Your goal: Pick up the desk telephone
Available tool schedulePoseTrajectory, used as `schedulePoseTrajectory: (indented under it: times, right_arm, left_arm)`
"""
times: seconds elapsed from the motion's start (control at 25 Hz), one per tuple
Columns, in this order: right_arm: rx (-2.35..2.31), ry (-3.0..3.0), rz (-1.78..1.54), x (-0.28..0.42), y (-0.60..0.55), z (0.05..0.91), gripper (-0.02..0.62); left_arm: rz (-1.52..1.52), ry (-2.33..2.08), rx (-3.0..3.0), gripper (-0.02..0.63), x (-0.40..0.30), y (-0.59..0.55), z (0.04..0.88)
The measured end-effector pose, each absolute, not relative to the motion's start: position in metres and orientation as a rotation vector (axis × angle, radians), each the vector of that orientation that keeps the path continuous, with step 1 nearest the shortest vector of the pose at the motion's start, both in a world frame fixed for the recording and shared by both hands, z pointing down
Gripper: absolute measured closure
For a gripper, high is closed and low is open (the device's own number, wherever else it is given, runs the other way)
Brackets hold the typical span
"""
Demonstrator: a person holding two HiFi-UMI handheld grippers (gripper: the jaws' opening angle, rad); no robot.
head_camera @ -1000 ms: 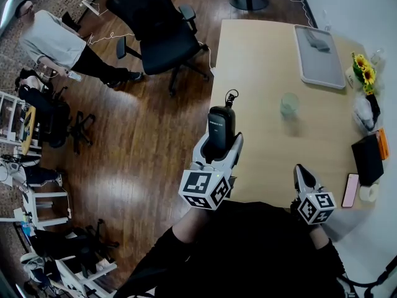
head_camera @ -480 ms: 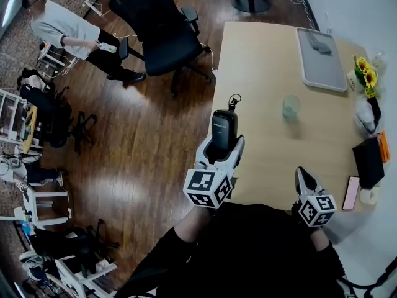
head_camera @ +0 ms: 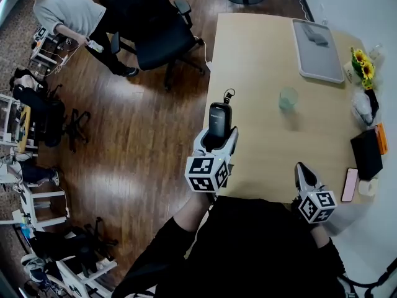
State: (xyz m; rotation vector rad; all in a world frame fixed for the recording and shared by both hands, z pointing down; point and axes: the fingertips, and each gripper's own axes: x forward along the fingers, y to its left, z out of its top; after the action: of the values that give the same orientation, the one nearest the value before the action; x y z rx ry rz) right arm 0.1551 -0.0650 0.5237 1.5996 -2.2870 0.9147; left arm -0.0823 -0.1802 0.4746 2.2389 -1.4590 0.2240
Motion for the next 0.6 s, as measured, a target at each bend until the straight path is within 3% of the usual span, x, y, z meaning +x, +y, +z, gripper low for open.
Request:
schedulePoseTrajectory:
  times: [0.4, 0.6]
  right_arm:
    - [1.662, -2.199, 0.915, 0.166, -0.049, 0.525, 0.595]
    - [1.691, -2.172, 0.936, 0.17, -0.045, 0.529, 0.594]
  left_arm:
    - [0.797, -1.132, 2.065, 0.342, -0.066, -0.168, 0.661]
    - [0.997, -1.022, 2.117, 0.342, -0.058, -0.151, 0.689]
